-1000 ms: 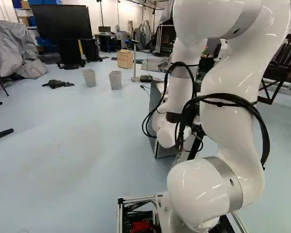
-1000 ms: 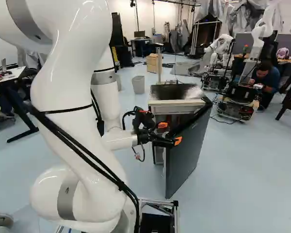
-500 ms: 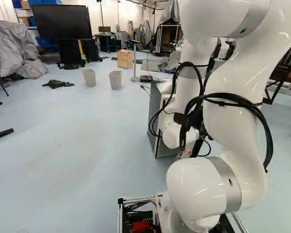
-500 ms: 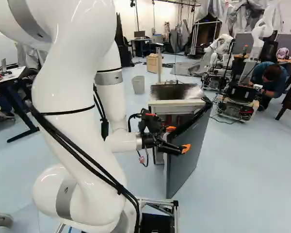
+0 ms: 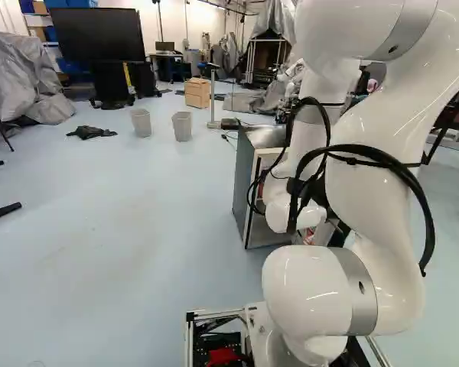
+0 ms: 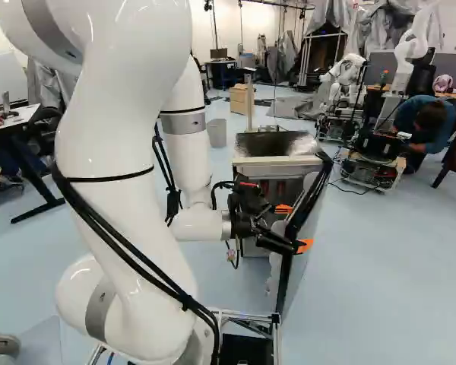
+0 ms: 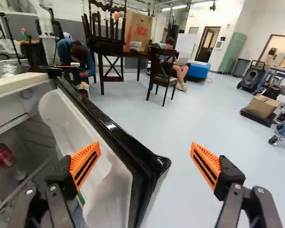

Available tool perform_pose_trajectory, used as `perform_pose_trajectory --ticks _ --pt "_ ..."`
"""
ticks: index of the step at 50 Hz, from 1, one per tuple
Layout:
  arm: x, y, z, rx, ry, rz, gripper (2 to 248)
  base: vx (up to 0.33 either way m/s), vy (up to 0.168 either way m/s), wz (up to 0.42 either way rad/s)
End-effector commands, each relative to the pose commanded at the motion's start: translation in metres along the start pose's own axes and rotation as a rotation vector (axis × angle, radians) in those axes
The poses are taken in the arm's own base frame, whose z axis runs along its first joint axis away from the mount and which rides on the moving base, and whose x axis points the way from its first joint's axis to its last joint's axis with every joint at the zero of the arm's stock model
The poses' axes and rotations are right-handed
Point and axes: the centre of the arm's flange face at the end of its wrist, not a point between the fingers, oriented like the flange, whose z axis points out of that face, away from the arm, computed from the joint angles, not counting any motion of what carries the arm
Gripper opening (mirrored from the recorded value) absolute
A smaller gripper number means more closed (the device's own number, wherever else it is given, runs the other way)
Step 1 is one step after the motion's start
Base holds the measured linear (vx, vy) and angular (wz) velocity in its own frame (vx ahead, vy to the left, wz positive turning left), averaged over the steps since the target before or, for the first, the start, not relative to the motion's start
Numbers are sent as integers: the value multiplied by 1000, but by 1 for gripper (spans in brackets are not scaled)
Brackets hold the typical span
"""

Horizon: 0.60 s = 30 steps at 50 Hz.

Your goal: Grab a drink from the fridge

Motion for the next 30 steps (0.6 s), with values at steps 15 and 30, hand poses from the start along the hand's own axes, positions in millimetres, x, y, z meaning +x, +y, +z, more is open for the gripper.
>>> perform_pose_trajectory --ticks 15,30 --pt "4 8 23 -97 5 29 247 0 0 0" --pt "8 13 51 -197 5 65 247 0 0 0"
